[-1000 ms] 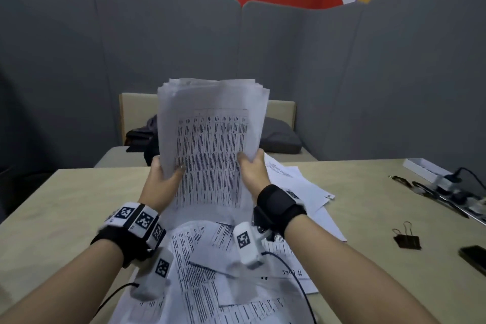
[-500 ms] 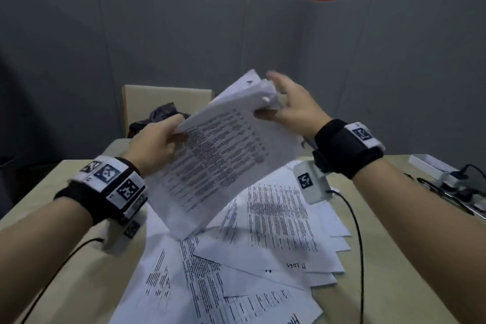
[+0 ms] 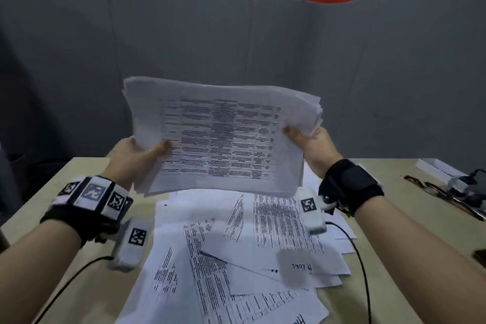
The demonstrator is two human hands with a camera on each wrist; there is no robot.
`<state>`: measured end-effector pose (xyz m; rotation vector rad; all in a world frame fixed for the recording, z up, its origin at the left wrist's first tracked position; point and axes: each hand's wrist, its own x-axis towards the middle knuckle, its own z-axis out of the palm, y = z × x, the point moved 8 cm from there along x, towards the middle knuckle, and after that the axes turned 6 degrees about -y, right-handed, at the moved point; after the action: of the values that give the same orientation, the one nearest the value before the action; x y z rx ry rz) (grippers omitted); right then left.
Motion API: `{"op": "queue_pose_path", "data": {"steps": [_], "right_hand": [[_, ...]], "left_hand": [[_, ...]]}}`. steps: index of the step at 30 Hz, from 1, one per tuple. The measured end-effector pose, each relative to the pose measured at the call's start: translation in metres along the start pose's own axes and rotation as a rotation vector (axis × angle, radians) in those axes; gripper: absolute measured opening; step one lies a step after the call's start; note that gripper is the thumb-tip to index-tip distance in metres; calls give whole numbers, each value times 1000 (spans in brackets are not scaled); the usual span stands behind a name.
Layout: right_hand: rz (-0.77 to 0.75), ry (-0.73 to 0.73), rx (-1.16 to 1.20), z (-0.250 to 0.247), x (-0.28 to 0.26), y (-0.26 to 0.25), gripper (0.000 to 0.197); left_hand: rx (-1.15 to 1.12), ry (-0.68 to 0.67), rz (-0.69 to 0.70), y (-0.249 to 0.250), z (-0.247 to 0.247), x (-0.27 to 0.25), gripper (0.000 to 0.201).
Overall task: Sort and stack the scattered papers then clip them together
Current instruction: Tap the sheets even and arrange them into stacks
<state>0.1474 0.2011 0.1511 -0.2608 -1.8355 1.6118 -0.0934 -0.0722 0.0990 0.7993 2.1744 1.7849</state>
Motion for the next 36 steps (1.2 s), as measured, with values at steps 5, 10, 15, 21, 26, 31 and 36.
{"op": "queue_pose_path", "data": {"steps": [5, 10, 15, 21, 26, 31, 36], "right_hand": [[99, 28, -3, -4, -22, 60, 53], [201, 112, -61, -14, -30, 102, 33], [224, 225, -121, -5, -18, 104, 29], [189, 381, -70, -15, -9, 92, 20], [284, 283, -127, -11, -16, 117, 17], [206, 334, -86, -12, -18, 103, 15], [161, 194, -38, -16, -20, 85, 25]], "left_hand": [[-50, -94, 27, -33, 25, -20, 29], [-29, -65, -76, -83, 38, -16, 35], [-164, 43, -96, -74, 52, -16, 34], [-174, 15, -15, -61, 44, -6, 35], [-234, -3, -53, -73, 45, -16, 24], [-236, 75, 1, -66, 39, -12, 17], [-305, 35, 56, -53, 32, -6, 31]]}}
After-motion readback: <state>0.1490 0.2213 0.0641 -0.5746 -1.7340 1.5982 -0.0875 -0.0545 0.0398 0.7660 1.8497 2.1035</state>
